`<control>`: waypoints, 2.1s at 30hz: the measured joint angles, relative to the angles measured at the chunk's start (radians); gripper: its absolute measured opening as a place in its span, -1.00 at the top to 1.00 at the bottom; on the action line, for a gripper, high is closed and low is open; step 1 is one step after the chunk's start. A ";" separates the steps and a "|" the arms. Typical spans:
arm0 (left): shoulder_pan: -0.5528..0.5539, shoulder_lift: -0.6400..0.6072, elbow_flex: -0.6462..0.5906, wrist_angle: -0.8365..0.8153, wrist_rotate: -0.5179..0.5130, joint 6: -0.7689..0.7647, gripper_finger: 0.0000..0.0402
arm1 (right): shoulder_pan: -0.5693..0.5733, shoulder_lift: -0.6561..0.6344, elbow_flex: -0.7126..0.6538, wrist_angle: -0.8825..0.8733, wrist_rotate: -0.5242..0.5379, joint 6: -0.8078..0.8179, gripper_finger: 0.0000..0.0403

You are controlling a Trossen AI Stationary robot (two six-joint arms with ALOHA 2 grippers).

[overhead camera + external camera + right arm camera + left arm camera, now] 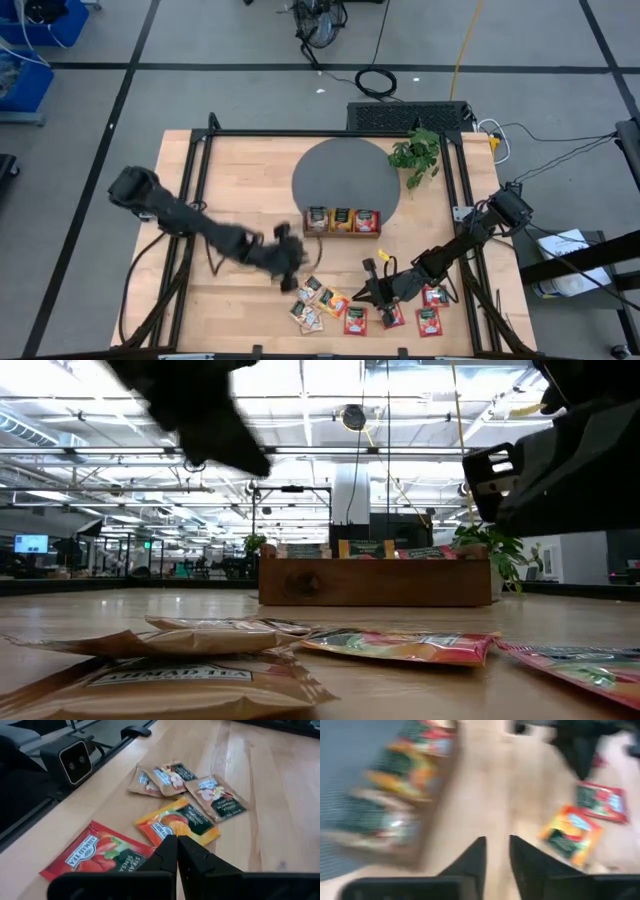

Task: Pick & Place Tea
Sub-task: Put the red tea bag into the right wooden organizer

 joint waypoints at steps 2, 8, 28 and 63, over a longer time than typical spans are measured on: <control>-0.076 0.034 -0.061 0.144 -0.025 0.025 0.82 | 0.003 0.000 0.000 0.010 0.000 0.000 1.00; -0.203 0.135 -0.142 0.611 -0.034 0.213 0.94 | 0.004 -0.001 0.000 0.038 0.002 -0.031 0.99; -0.143 0.339 -0.135 0.906 0.083 0.187 0.92 | -0.005 -0.006 0.000 -0.020 0.057 -0.015 1.00; 0.063 0.848 0.859 0.150 0.386 0.120 0.92 | 0.424 0.073 0.408 -1.121 0.170 0.722 1.00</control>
